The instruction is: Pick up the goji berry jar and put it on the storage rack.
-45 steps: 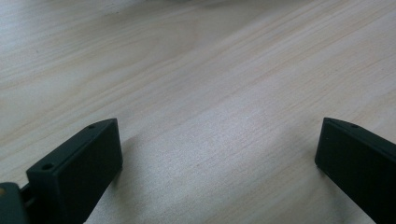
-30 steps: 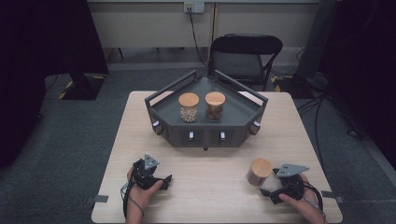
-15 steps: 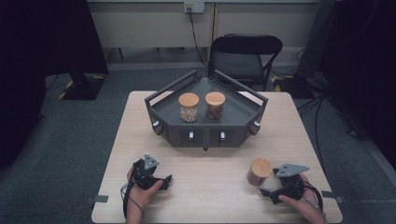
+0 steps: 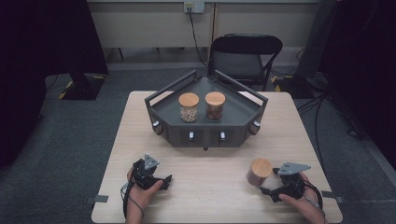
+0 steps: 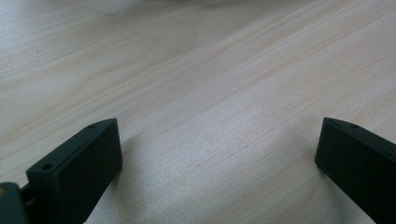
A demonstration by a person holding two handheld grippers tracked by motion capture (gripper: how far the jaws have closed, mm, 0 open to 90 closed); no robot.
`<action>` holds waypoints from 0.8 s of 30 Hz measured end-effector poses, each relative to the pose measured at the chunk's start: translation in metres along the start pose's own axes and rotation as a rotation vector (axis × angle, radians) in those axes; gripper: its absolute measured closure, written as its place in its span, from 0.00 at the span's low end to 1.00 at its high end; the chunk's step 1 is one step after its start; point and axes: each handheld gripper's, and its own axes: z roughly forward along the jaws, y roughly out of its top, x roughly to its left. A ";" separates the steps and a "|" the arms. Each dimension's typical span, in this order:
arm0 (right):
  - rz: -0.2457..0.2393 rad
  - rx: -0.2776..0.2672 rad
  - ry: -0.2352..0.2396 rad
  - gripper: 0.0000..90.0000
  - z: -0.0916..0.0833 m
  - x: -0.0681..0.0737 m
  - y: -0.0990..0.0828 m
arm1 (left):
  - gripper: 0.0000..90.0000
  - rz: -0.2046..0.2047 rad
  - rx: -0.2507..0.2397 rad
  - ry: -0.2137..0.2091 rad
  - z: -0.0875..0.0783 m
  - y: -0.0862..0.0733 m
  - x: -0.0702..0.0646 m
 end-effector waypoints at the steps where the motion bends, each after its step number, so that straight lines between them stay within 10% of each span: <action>1: -0.002 -0.002 0.001 0.01 0.000 0.000 0.000 | 0.00 0.000 0.000 0.000 0.000 0.000 0.000; 24: 0.013 -0.073 0.012 0.04 0.002 0.002 0.003 | 0.00 -0.001 0.000 0.000 0.000 0.000 0.000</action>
